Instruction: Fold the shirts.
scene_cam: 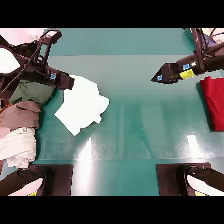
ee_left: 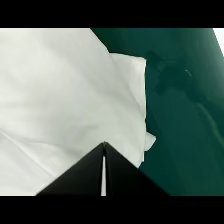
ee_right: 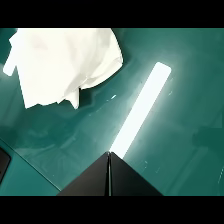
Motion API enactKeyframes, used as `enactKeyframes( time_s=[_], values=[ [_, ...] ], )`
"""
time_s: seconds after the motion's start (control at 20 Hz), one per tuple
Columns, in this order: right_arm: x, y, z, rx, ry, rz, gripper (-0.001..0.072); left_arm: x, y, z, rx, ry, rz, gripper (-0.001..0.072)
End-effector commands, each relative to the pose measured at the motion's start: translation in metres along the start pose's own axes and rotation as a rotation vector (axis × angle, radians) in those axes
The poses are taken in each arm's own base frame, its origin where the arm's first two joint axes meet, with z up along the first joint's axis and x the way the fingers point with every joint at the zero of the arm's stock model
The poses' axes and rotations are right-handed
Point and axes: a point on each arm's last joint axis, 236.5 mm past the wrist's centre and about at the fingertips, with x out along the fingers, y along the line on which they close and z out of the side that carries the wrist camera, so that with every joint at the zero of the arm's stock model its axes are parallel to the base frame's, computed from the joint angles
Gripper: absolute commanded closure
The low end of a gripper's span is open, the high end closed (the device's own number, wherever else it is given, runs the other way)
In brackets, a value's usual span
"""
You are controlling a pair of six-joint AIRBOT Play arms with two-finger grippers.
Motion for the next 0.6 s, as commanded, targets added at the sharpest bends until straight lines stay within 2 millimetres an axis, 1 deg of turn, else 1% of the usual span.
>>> enactKeyframes(
  time_s=[0.0,0.05,0.1,0.15,0.2,0.25,0.35,0.45,0.55],
  values=[
    [0.0,0.002,0.005,-0.001,-0.022,0.007,0.0695,0.006,0.006,0.01,0.001,-0.044,0.022,0.032],
    [0.0,0.002,0.005,-0.001,-0.021,0.007,0.0695,0.014,0.018,0.007,-0.024,-0.037,0.063,0.0077],
    [0.0,0.002,0.005,-0.001,-0.021,0.007,0.0694,0.024,0.035,-0.001,-0.062,-0.014,0.122,0.0075],
    [0.0,0.002,0.005,-0.001,-0.02,0.007,0.0695,0.037,0.056,-0.011,-0.099,0.013,0.193,0.0075],
    [0.0,0.002,0.005,-0.001,-0.019,0.007,0.0695,0.048,0.072,-0.02,-0.159,0.037,0.222,0.0076],
    [0.0,0.002,0.004,-0.001,-0.019,0.007,0.0694,0.058,0.088,-0.03,-0.234,0.063,0.235,0.0076],
    [0.0,0.002,0.004,-0.001,-0.019,0.005,0.0694,0.073,0.114,-0.045,-0.35,0.097,0.23,0.0075],
    [0.0,0.002,0.004,-0.001,-0.019,0.005,0.0694,0.085,0.129,-0.048,-0.419,0.1,0.217,0.0075],
    [0.0,0.002,0.004,-0.001,-0.019,0.006,0.0694,0.099,0.135,-0.049,-0.423,0.102,0.216,0.0076]
  ],
)
